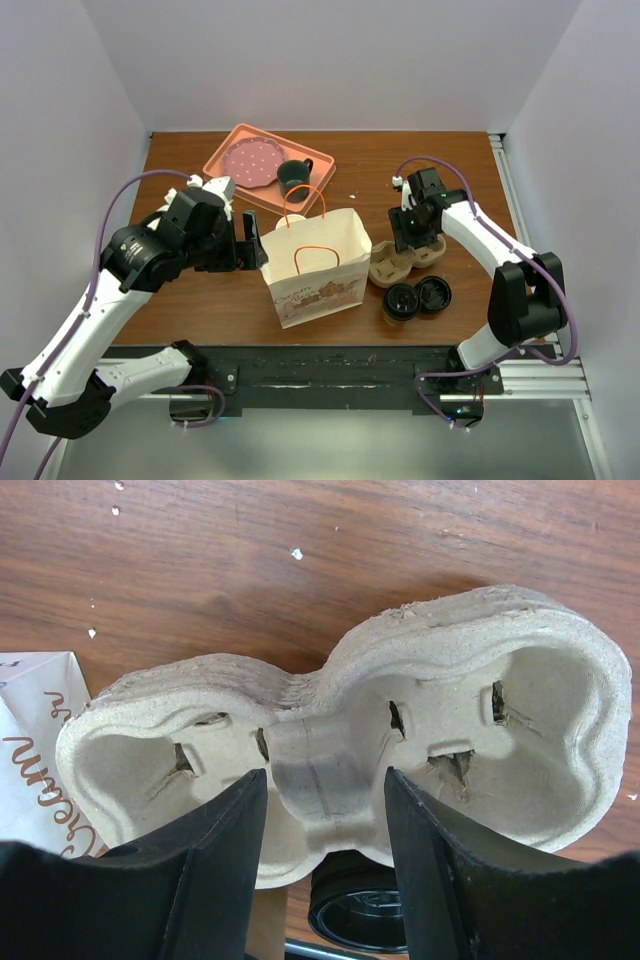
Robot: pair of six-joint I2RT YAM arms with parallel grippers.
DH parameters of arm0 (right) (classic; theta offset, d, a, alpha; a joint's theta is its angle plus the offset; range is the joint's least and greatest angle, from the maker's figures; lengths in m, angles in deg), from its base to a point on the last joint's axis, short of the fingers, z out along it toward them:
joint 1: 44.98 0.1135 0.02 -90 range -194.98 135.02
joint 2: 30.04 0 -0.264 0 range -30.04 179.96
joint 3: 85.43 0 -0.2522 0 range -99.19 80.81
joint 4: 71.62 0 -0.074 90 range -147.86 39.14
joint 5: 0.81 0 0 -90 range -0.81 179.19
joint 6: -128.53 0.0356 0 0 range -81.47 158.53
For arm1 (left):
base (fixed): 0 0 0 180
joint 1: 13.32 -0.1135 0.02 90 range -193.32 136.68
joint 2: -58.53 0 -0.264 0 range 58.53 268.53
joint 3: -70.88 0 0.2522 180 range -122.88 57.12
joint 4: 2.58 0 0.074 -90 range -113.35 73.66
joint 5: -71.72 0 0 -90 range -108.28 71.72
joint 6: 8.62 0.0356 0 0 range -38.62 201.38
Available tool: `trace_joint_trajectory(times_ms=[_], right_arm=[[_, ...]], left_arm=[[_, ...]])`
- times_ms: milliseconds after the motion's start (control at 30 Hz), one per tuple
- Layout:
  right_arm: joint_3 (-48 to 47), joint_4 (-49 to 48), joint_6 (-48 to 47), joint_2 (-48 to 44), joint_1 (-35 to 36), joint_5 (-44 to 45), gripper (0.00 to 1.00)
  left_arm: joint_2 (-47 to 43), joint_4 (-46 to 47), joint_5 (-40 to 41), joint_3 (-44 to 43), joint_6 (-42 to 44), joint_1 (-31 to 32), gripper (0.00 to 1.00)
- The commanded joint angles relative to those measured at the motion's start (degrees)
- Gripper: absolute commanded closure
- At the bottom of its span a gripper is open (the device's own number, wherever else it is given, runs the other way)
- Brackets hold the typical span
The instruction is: Pack the takeout coffee
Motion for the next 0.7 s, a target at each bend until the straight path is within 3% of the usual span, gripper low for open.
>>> trace_joint_trajectory(times_ms=[0, 267, 433, 667], right_arm=[[-0.14, -1.52, -0.55, 0.42, -0.10, -0.24, 0.48], [-1.02, 0.31, 1.47, 1.21, -0.01, 1.16, 0.48], [-8.21, 8.40, 18.23, 2.27, -0.01, 7.22, 0.50], [-9.02, 7.88, 43.35, -4.06, 0.25, 11.07, 0.49]], left_arm=[[-0.97, 1.15, 0.65, 0.48, 0.44, -0.32, 0.08], [-1.33, 0.80, 0.65, 0.39, 0.35, -0.32, 0.08], [-1.59, 0.53, 1.36, 0.30, 0.26, -0.32, 0.09], [-2.55, 1.85, 0.92, 2.06, 0.79, -0.41, 0.08]])
